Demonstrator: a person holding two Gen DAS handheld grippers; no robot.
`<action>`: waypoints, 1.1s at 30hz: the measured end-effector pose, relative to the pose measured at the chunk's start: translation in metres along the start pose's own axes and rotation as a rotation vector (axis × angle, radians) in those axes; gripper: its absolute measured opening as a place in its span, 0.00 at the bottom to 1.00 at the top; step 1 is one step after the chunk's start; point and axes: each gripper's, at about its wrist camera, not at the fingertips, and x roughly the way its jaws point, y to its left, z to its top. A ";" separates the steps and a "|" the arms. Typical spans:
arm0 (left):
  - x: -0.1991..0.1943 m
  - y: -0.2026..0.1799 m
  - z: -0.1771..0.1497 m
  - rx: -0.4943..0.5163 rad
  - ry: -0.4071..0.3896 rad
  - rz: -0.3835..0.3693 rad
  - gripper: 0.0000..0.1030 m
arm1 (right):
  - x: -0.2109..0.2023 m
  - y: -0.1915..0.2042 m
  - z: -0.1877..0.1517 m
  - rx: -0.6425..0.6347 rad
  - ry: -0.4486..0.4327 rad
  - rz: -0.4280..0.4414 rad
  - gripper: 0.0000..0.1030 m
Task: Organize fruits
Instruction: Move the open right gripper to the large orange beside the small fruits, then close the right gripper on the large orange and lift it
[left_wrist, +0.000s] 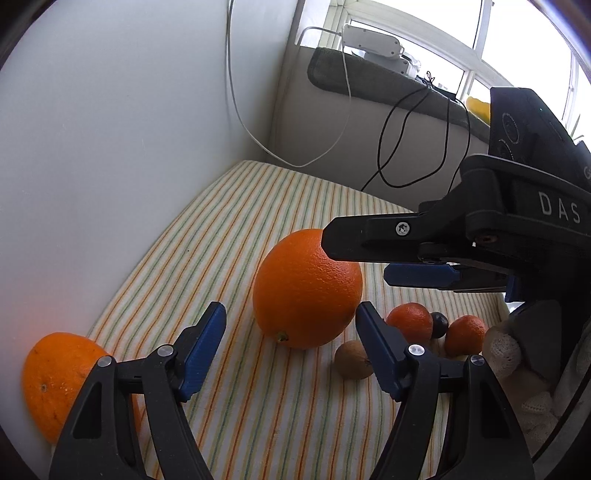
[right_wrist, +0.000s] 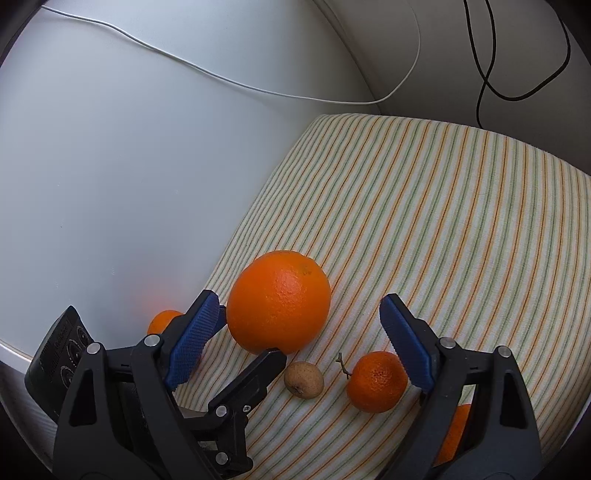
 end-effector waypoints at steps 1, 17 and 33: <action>0.000 0.001 0.000 -0.007 0.000 -0.007 0.69 | 0.002 -0.001 0.000 0.006 0.004 0.005 0.89; 0.007 0.005 -0.001 -0.016 0.041 -0.080 0.59 | 0.047 -0.004 0.016 0.058 0.052 0.083 0.67; -0.012 -0.012 0.001 0.006 -0.005 -0.080 0.58 | 0.026 0.006 0.006 0.023 0.007 0.074 0.66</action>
